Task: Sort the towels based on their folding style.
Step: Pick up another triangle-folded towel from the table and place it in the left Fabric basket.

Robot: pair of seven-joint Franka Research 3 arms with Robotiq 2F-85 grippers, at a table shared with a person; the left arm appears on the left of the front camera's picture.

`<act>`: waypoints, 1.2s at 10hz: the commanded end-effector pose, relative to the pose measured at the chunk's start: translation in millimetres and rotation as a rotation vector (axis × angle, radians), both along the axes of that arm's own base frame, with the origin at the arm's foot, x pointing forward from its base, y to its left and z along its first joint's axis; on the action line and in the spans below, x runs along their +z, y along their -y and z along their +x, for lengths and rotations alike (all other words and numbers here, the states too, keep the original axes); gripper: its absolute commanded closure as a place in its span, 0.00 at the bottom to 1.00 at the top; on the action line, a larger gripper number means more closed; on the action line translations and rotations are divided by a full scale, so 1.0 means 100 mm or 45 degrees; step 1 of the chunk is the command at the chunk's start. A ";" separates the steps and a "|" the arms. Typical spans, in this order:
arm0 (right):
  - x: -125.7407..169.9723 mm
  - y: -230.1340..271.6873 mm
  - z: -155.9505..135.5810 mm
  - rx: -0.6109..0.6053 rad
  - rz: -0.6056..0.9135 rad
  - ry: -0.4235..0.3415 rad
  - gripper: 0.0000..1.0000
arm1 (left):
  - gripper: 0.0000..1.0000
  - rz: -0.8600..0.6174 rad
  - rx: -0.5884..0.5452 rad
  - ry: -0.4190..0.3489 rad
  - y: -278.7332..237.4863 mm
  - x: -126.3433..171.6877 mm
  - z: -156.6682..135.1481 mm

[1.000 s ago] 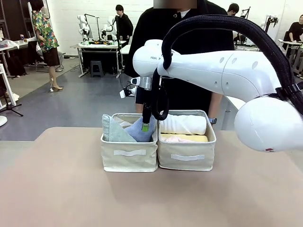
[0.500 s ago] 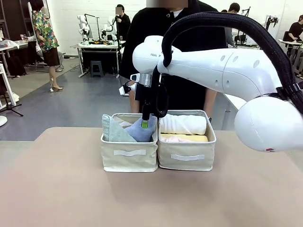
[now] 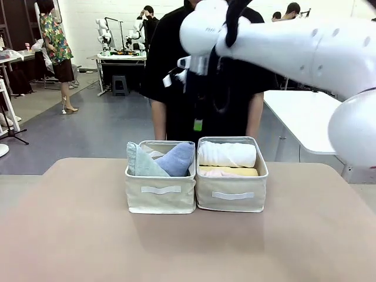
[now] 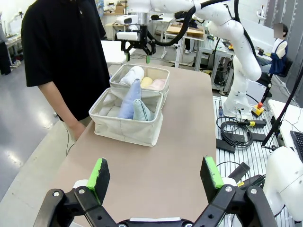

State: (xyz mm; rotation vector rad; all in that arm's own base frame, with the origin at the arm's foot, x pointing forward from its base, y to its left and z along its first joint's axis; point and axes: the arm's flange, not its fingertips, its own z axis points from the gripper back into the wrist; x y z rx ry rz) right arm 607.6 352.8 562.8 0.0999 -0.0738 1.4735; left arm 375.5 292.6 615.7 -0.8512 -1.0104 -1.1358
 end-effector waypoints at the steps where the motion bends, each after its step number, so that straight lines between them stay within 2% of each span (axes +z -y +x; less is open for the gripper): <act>1: -0.10 0.84 -0.59 -0.178 0.116 0.060 0.00 | 0.00 -0.008 0.019 -0.011 0.02 0.02 -0.02; 4: 0.21 1.86 -0.98 -0.418 0.223 0.174 0.00 | 0.00 -0.008 0.019 -0.011 0.02 0.02 -0.02; 6: 0.20 2.32 -1.10 -0.519 0.317 0.175 0.00 | 0.00 -0.008 0.019 -0.011 0.02 0.02 -0.02; 9: 0.18 2.65 -1.19 -0.662 0.401 0.198 0.00 | 0.00 -0.008 0.019 -0.011 0.02 0.02 -0.02; 10: 0.12 2.58 -1.09 -0.805 0.368 0.147 0.00 | 0.00 -0.008 0.019 -0.011 0.02 0.02 -0.02; 11: 0.25 2.74 -1.18 -0.640 0.346 0.175 0.00 | 0.00 -0.008 0.019 -0.011 0.02 0.02 -0.02; 12: 0.25 2.74 -1.18 -0.640 0.346 0.175 0.00 | 0.00 -0.008 0.019 -0.011 0.02 0.02 -0.02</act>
